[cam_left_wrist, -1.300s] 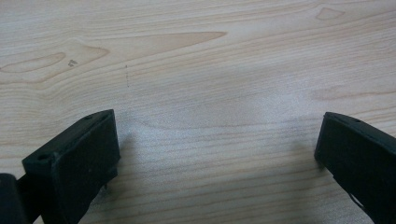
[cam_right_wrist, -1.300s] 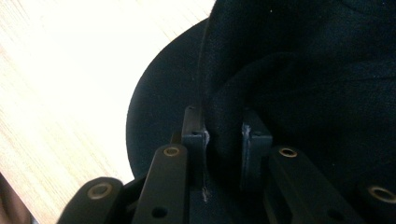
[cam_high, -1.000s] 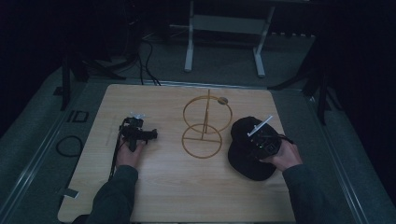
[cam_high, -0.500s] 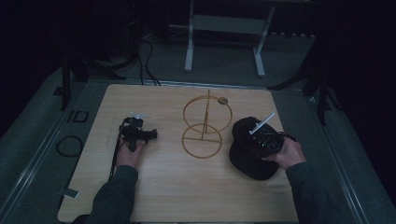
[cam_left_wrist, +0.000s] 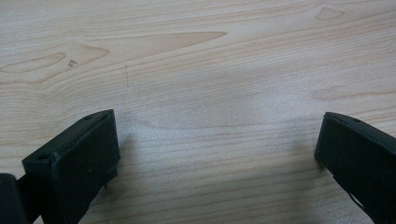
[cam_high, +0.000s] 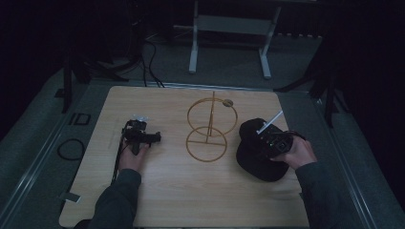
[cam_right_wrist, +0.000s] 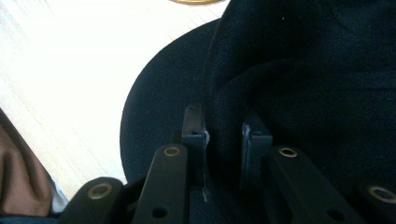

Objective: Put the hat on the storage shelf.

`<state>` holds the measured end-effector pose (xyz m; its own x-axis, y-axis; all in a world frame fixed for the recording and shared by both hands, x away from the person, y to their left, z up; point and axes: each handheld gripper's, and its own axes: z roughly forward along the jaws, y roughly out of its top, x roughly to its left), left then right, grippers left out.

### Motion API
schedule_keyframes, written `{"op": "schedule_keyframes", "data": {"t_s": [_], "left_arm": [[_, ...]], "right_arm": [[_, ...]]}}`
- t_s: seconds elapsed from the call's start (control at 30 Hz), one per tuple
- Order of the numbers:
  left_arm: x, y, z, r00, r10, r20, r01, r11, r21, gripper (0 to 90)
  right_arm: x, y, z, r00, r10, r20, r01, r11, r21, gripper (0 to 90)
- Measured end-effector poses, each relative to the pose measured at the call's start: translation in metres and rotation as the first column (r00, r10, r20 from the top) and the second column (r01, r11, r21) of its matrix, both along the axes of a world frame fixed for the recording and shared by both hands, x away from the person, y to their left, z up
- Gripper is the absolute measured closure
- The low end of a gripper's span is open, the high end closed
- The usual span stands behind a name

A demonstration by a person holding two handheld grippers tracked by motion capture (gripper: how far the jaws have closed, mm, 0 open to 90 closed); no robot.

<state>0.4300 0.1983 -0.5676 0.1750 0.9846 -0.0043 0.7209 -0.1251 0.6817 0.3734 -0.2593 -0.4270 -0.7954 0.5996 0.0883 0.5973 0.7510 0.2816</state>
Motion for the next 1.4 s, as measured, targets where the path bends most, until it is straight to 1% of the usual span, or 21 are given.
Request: {"op": "schedule_keyframes", "data": {"t_s": [0.1,0.33,0.5,0.67,1.07,1.4], "left_arm": [[0.000,0.000,0.000,1.0000,0.000,0.000,0.000,1.0000,0.000,0.0],[0.000,0.000,0.000,1.0000,0.000,0.000,0.000,1.0000,0.000,0.0],[0.000,0.000,0.000,1.0000,0.000,0.000,0.000,1.0000,0.000,0.0],[0.000,0.000,0.000,1.0000,0.000,0.000,0.000,1.0000,0.000,0.0],[0.000,0.000,0.000,1.0000,0.000,0.000,0.000,1.0000,0.000,0.0],[0.000,0.000,0.000,1.0000,0.000,0.000,0.000,1.0000,0.000,0.0]], "right_arm": [[0.000,0.000,0.004,1.0000,0.000,0.002,0.000,1.000,-0.008,76.5],[0.000,0.000,0.014,0.9999,0.009,0.007,-0.009,1.000,-0.008,76.6],[0.002,0.001,0.020,0.9999,0.016,0.000,-0.016,1.000,0.005,76.6],[0.003,0.004,0.025,0.9998,0.019,0.006,-0.019,1.000,-0.007,76.5],[0.006,0.004,0.039,0.9997,0.013,0.019,-0.014,1.000,0.014,76.3],[0.008,0.011,0.051,0.9992,0.029,0.028,-0.029,1.000,-0.001,76.1]]}}
